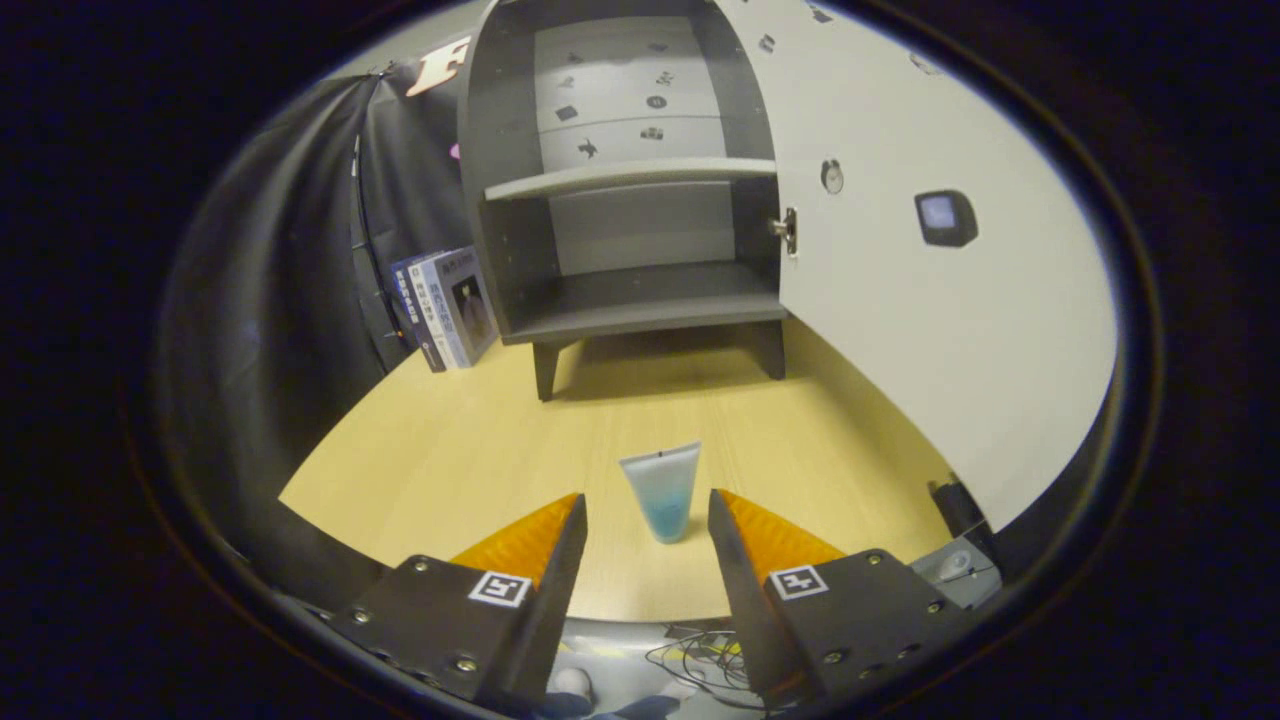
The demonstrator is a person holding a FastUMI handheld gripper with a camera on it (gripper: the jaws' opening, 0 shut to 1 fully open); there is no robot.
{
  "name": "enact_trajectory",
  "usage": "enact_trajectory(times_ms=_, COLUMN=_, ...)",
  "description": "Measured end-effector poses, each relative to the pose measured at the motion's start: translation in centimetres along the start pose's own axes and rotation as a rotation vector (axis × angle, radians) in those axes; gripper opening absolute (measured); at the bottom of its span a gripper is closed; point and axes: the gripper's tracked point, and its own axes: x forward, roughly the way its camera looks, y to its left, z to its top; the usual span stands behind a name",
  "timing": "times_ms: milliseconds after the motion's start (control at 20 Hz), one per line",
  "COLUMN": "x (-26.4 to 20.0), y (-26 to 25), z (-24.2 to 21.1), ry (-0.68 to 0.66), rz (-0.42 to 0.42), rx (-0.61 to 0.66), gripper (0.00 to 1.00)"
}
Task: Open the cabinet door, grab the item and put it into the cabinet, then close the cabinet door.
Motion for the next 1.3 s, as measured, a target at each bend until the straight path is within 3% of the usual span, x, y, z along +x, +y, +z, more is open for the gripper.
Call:
enact_trajectory(times_ms=100, x=0.8, y=-0.4, z=-0.2, ry=0.003, rz=-0.014, rx=-0.006, gripper=0.76)
enact_trajectory(times_ms=500, x=2.7, y=-0.8, z=-0.4, ry=0.004, rz=-0.020, rx=-0.044, gripper=0.76)
enact_trajectory(times_ms=650, x=3.2, y=-1.2, z=-0.4, ry=0.003, rz=-0.027, rx=-0.066, gripper=0.54)
enact_trajectory(times_ms=800, x=3.3, y=-0.9, z=-0.5, ry=0.006, rz=-0.011, rx=-0.064, gripper=0.58)
enact_trajectory(times_ms=900, x=3.5, y=-0.9, z=-0.5, ry=0.000, rz=-0.005, rx=-0.064, gripper=0.50)
enact_trajectory(times_ms=1300, x=3.4, y=-0.8, z=-0.6, ry=0.004, rz=0.012, rx=-0.066, gripper=0.50)
